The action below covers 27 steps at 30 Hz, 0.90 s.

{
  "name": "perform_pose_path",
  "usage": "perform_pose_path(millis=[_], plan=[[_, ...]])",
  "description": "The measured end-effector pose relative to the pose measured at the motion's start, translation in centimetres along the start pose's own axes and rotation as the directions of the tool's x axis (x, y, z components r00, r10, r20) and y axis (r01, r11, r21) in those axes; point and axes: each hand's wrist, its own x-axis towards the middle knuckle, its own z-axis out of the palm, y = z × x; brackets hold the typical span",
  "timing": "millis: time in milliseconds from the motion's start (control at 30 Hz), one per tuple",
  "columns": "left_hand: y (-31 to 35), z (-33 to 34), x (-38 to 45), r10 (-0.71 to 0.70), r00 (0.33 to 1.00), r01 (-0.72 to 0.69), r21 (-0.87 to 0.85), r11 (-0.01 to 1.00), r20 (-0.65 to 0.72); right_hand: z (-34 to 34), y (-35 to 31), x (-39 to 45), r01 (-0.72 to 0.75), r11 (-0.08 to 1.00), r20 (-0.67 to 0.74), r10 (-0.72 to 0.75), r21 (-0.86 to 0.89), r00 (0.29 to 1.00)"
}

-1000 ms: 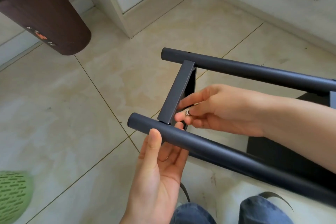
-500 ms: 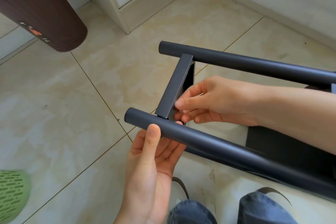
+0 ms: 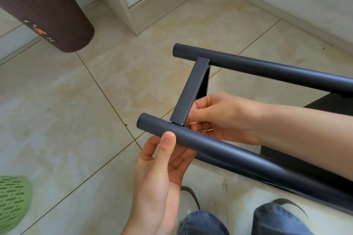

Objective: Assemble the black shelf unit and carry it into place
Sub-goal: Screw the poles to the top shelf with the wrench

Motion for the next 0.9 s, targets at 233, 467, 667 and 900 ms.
perform_pose_path(millis=[233,467,667,900], plan=[[0.5,-0.2,0.3,0.016,0.999,-0.016,0.014,1.0,-0.027,0.0,0.3,0.1,-0.015,0.997,0.058,0.01,0.082,0.998],[0.6,-0.5,0.4,0.1,0.994,-0.094,0.142,0.985,-0.041,-0.4,-0.2,-0.4,-0.039,0.995,0.098,0.03,0.094,0.995],[0.6,-0.5,0.5,0.146,0.989,-0.137,0.197,0.971,-0.034,-0.8,-0.8,-0.7,-0.096,0.995,0.145,0.091,0.025,0.985],[0.8,-0.6,0.9,0.177,0.984,-0.18,0.215,0.96,0.035,-0.7,-0.7,-0.3,-0.154,0.98,0.171,0.131,0.127,0.977]])
